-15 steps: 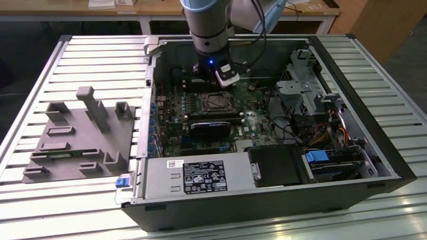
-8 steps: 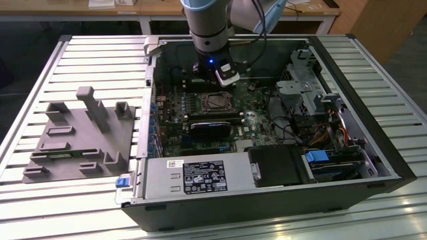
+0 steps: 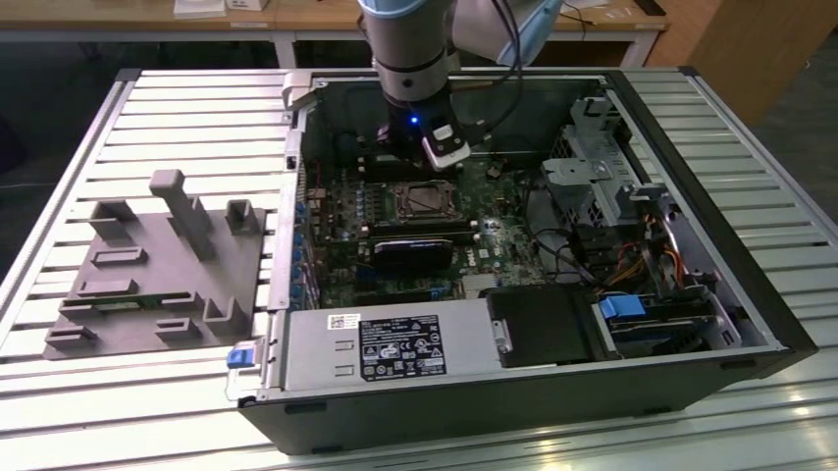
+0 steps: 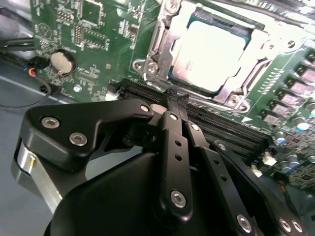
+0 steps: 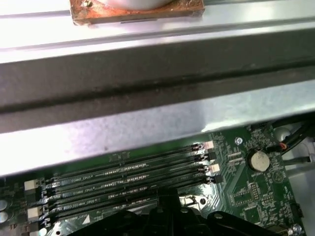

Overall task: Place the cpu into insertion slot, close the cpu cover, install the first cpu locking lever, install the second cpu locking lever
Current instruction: 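Install the first cpu locking lever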

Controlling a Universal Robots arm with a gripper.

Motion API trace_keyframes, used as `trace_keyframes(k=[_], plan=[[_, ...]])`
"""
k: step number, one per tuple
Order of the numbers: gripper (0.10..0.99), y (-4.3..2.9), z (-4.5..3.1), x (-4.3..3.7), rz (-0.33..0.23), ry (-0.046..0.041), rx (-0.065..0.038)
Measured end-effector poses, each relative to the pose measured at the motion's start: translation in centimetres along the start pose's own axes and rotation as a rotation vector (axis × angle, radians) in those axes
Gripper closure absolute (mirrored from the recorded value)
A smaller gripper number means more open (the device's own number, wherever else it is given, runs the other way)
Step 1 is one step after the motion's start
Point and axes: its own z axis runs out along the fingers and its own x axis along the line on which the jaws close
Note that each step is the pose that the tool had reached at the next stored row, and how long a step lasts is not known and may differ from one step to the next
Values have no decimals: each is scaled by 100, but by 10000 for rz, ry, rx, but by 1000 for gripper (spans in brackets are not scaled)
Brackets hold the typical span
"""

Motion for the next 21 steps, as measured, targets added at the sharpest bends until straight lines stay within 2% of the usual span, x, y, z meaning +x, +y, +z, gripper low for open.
trace_keyframes(k=[3, 5, 8, 16, 21], plan=[[980, 0, 4, -3, -5, 166, 269], [980, 1, 8, -7, -13, 246, 440], [980, 1, 10, -13, -22, 291, 578], [980, -31, 4, -22, -41, 270, 676], [980, -35, 3, -23, -43, 266, 695]])
